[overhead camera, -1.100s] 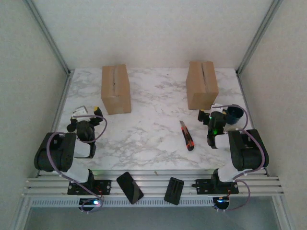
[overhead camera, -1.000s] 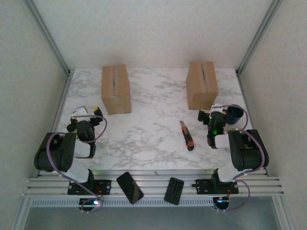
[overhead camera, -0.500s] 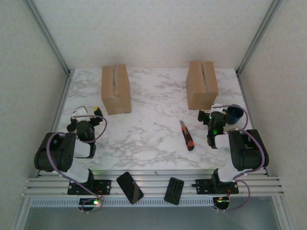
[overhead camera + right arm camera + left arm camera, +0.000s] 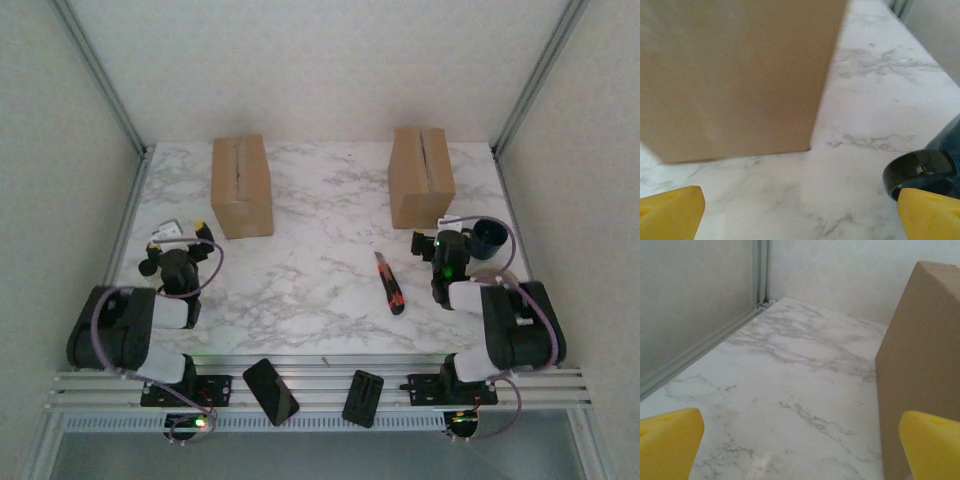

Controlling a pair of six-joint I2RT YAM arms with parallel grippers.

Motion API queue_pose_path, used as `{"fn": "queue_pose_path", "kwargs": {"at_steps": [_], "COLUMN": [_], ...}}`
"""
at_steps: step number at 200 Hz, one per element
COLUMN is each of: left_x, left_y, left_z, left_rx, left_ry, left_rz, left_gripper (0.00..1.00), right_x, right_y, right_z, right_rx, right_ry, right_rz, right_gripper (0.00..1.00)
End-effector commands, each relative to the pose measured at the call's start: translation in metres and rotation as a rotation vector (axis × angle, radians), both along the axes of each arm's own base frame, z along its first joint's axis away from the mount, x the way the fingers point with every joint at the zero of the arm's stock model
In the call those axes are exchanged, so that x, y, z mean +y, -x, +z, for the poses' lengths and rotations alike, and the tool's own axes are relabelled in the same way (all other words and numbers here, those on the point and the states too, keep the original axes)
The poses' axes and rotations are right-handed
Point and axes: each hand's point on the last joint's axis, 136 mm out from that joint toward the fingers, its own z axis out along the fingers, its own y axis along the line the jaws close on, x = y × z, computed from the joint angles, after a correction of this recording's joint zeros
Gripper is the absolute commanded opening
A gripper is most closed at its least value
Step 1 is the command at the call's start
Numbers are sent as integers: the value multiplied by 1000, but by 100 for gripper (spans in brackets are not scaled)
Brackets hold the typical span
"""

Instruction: Unpack the express box

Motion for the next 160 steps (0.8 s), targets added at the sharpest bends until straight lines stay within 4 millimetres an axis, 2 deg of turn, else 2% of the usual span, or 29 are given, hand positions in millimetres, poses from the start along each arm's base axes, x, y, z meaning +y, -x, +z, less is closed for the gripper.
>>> {"fn": "queue_pose_path", "kwargs": {"at_steps": [1,10,12,16,25,39,57,84,119,142,160], "left_x": [17,18,18,17,15,7,-15,-45,-58,-73,-81], "left_y": [-3,-6,-6,-8,-11,-17,-30,-46,-66,-84,-98], "left_z": [73,98,104,109,120,124,119,110,100,93,86], "left_rx": [-38,-18,-15,15,54,114,188,235,264,278,287], "left_ry": [76,124,132,146,185,242,323,405,394,381,377], "left_rz": [145,166,166,166,169,139,30,-123,-206,-293,-344], "left_gripper": [100,100,100,100,100,100,100,100,100,100,100], "right_x": [20,30,31,39,59,97,156,244,327,368,392], "right_y": [3,6,8,9,13,18,20,15,-13,-38,-59], "right_z": [99,131,131,148,166,183,190,187,170,153,138], "right_rx": [21,48,58,64,93,138,203,284,336,355,358], "right_ry": [-43,-85,-87,-109,-143,-194,-292,-398,-461,-511,-560], "right_rz": [51,63,62,72,118,199,341,541,673,709,714], "right_gripper": [99,99,99,99,99,99,99,99,99,99,99]}}
